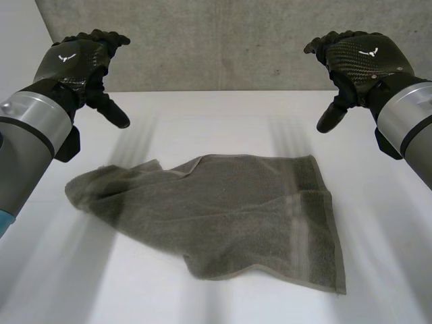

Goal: Fold the towel.

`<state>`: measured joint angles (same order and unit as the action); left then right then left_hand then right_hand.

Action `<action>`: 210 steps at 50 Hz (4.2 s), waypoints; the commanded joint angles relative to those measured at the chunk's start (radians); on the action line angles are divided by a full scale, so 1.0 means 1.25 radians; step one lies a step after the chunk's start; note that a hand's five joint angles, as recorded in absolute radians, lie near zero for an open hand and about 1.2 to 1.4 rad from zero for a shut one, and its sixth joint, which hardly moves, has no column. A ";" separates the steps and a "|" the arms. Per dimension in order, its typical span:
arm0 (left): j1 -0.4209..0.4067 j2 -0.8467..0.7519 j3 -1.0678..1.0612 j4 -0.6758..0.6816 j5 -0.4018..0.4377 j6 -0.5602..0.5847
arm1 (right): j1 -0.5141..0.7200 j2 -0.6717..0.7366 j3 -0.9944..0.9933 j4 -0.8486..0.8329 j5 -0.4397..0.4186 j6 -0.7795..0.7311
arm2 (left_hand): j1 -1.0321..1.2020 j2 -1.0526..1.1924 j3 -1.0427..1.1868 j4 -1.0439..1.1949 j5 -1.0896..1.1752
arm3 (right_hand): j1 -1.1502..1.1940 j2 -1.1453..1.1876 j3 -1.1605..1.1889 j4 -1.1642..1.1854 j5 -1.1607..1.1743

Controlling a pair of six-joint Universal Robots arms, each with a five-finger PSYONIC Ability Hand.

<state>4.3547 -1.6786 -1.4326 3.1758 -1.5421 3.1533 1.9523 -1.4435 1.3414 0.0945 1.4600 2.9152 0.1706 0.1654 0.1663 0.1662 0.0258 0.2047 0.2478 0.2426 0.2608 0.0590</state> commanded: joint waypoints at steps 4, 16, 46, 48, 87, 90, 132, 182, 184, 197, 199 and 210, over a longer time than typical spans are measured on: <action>0.010 -0.080 0.037 -0.004 0.000 0.003 | -0.002 0.020 -0.015 0.003 0.000 0.001 | 0.025 0.029 0.028 0.028 0.001 | -0.024 -0.059 -0.054 -0.069 -0.047; 0.055 -0.279 0.094 0.003 0.003 0.117 | -0.009 0.146 -0.041 0.079 -0.025 -0.016 | 0.023 0.027 0.026 0.026 -0.001 | -0.024 -0.059 -0.054 -0.069 -0.047; 0.005 -0.118 -0.269 0.007 0.059 0.115 | -0.008 0.101 0.467 -0.116 -0.164 -0.034 | 0.044 0.048 0.047 0.047 0.020 | 0.174 0.140 0.144 0.129 0.151; -0.011 -0.109 -0.292 0.017 0.059 0.115 | -0.007 0.101 0.484 -0.137 -0.170 -0.032 | 0.044 0.048 0.047 0.047 0.020 | 0.181 0.147 0.151 0.137 0.158; -0.201 -0.078 -0.420 0.115 0.068 -0.047 | 0.108 0.155 0.465 -0.386 -0.064 0.036 | 0.065 0.069 0.068 0.068 0.041 | 0.953 0.919 0.923 0.908 0.930; -0.212 -0.083 -0.415 0.131 0.068 -0.078 | 0.106 0.123 0.455 -0.385 -0.062 0.044 | 0.084 0.088 0.087 0.087 0.060 | 0.953 0.919 0.923 0.908 0.930; -0.232 -0.337 -0.186 0.271 -0.332 -0.240 | 0.070 0.070 0.472 -0.380 -0.061 0.148 | 0.302 0.306 0.305 0.306 0.278 | 0.953 0.919 0.923 0.908 0.930; -0.086 -0.262 -0.382 0.329 -0.083 -0.031 | 0.058 0.069 0.463 -0.382 -0.067 0.139 | 0.544 0.548 0.547 0.548 0.520 | 0.953 0.919 0.923 0.908 0.930; -0.086 -0.275 -0.373 0.354 -0.083 -0.018 | 0.058 0.069 0.461 -0.382 -0.070 0.137 | 0.964 0.968 0.967 0.967 0.940 | 0.953 0.919 0.923 0.908 0.930; -0.095 -0.017 -0.379 0.302 -0.054 0.005 | 0.008 -0.043 0.364 -0.205 -0.072 -0.004 | 0.981 0.985 0.984 0.984 0.957 | 0.953 0.919 0.923 0.908 0.930; -0.096 0.032 -0.367 0.244 -0.028 0.014 | 0.000 -0.053 0.331 -0.137 -0.073 -0.031 | 0.981 0.985 0.984 0.984 0.957 | 0.953 0.919 0.923 0.908 0.930; -0.067 0.047 -0.251 -0.153 0.099 0.102 | -0.020 -0.026 0.185 0.207 -0.077 -0.186 | 0.981 0.985 0.984 0.984 0.957 | 0.953 0.919 0.923 0.908 0.930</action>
<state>4.2468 -1.5535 -1.8105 3.1931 -1.4660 3.2248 1.9255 -1.5136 1.6290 0.2110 1.3641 2.7612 1.1861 1.2167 1.2150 1.2167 1.0233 1.3432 1.3199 1.3334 1.3394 1.1691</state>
